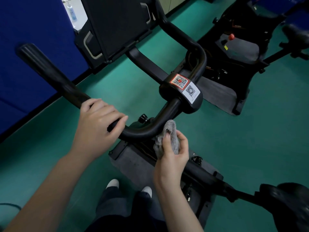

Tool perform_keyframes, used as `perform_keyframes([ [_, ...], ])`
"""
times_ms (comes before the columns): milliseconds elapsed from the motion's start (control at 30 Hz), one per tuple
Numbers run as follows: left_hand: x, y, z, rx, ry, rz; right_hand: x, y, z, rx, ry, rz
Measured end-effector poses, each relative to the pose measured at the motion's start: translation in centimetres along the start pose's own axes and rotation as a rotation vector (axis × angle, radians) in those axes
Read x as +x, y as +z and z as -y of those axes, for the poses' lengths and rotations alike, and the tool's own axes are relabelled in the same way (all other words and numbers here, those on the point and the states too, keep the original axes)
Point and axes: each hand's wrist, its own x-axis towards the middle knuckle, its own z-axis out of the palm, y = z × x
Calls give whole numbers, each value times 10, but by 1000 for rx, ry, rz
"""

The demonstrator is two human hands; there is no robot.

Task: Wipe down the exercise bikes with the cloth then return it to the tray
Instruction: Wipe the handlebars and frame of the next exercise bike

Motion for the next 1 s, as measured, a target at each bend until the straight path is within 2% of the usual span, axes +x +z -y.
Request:
perform_keyframes([
  [200,-1,1,1,6,9,-3,18,17,9,231,93,-38],
  [367,-1,1,0,13,9,-12,-11,11,-7,141,108,-26],
  [500,0,1,1,17,23,-12,-35,-2,-15,-12,79,87],
  [667,-2,0,2,6,36,-5,-26,4,-9,215,212,-31],
  [767,-1,0,3,10,48,-8,-43,10,-14,258,300,49],
  [833,-1,-1,4,5,60,-11,-57,0,-12,197,320,134],
  [900,-1,-2,5,-7,69,-10,-58,-17,2,26,198,193],
  [1000,-1,-2,6,-30,67,-14,-31,-28,45,-384,-205,199],
])
